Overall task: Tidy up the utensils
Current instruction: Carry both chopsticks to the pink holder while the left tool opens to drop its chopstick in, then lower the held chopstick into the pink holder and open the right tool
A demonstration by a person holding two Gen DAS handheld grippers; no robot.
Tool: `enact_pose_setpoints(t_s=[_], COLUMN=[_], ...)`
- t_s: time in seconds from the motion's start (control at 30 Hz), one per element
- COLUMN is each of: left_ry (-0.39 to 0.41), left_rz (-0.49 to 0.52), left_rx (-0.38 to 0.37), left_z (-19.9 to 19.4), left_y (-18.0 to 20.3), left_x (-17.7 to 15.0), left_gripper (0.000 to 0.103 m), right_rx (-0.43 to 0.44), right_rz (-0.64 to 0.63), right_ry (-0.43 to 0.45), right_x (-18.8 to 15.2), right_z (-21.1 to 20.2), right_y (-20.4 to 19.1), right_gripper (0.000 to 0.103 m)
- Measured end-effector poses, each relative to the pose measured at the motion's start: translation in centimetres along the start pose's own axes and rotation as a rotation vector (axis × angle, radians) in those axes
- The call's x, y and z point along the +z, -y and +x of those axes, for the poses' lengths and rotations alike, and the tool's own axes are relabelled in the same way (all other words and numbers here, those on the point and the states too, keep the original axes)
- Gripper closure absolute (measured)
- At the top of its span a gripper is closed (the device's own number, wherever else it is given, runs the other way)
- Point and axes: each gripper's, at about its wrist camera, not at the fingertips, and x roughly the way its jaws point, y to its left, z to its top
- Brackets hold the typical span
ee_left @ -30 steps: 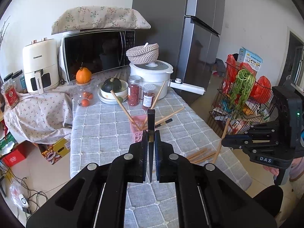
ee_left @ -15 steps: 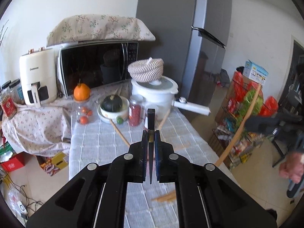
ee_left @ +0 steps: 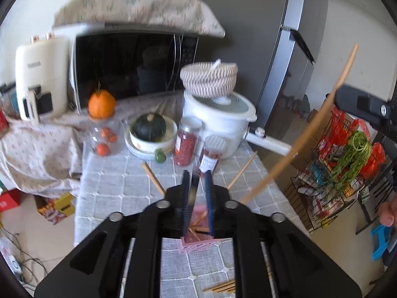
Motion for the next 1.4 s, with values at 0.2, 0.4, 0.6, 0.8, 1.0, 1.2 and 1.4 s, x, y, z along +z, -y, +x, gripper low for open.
enact_pose_setpoints(t_s=[0.2, 0.4, 0.6, 0.8, 1.0, 1.2, 1.4], left_ry=[0.068, 0.139, 0.120, 0.120, 0.125, 0.124, 0.095], left_rz=[-0.035, -0.055, -0.066, -0.128, -0.197, -0.242, -0.246], left_rx=[-0.002, 0.027, 0.044, 0.068, 0.049, -0.026, -0.043], left_z=[-1.9, -4.5, -4.4, -4.9, -6.3, -8.5, -9.6], left_y=[-1.6, -2.4, -3.3, -5.3, -6.3, -4.9, -3.1], left_x=[-0.7, -0.1, -0.7, -1.0, -2.5, -4.6, -8.0], left_gripper=[0.081, 0.071, 0.071, 0.064, 0.051, 0.038, 0.027], right_rx=[-0.017, -0.015, 0.006, 0.016, -0.009, 0.022, 0.034], right_rz=[0.013, 0.031, 0.036, 0.008, 0.429, 1.232, 1.457], right_ry=[-0.025, -0.032, -0.036, -0.008, 0.106, -0.239, -0.203], right_x=[-1.0, -1.2, -1.6, -1.1, -4.1, -21.4, -25.9], right_z=[3.1, 4.6, 5.2, 3.6, -1.3, 5.7, 9.7], right_y=[0.9, 1.2, 0.7, -0.5, 7.2, 20.8, 24.1], right_gripper=[0.098, 0.098, 0.098, 0.095, 0.026, 0.022, 0.022])
